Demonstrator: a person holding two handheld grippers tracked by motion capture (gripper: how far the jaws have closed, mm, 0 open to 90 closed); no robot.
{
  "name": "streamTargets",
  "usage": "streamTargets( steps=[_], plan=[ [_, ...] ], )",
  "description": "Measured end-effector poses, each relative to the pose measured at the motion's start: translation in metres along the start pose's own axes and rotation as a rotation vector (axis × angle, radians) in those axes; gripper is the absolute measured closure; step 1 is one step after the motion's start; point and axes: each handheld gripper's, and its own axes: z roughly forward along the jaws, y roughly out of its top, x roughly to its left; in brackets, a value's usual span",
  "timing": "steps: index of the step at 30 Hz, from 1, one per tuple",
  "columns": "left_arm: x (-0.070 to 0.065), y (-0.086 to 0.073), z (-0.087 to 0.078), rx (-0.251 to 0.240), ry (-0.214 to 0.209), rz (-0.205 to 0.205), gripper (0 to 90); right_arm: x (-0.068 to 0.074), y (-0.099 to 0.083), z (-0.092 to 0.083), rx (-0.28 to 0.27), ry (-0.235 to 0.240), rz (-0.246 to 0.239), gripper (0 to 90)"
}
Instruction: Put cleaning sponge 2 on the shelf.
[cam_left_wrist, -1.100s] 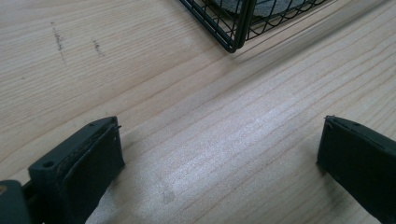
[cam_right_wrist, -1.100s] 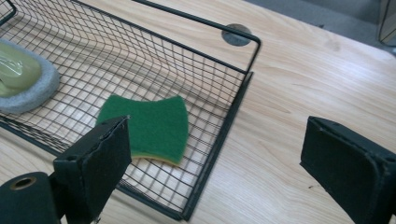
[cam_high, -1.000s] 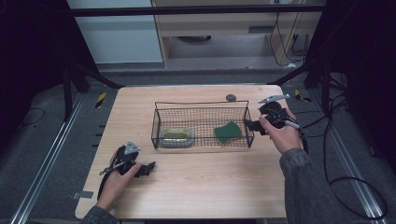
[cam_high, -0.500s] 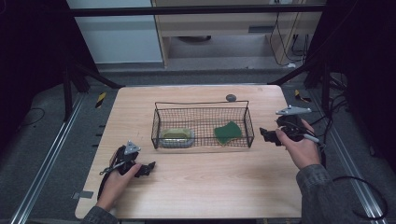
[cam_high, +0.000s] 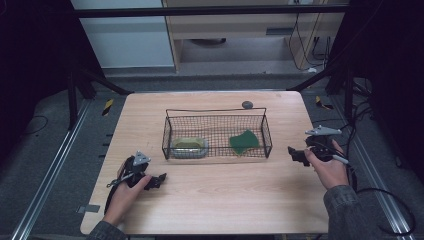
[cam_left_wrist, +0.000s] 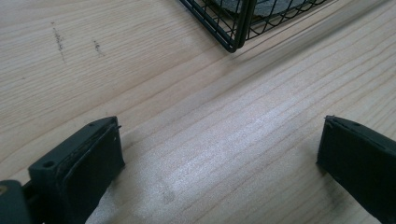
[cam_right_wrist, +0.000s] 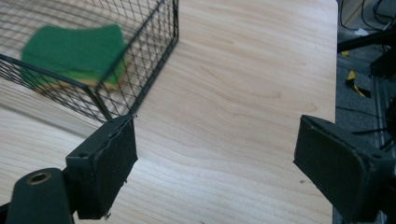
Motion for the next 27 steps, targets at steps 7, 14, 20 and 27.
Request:
streamTargets(
  steps=[7, 14, 20, 27],
  plan=[
    [0.000, 0.000, 0.000, 0.000, 0.000, 0.000, 0.0, -0.005, -0.019, 0.014, 0.043, -0.005, 0.020, 13.3],
    [0.000, 0.000, 0.000, 0.000, 0.000, 0.000, 0.0, -0.008, -0.037, 0.038, 0.079, 0.000, 0.042, 13.3],
    [0.000, 0.000, 0.000, 0.000, 0.000, 0.000, 0.0, -0.013, -0.046, 0.055, 0.063, 0.000, 0.112, 12.6],
    [0.000, 0.000, 0.000, 0.001, 0.001, 0.001, 0.0, -0.011, -0.046, 0.067, 0.031, 0.002, 0.148, 11.5]
  ],
)
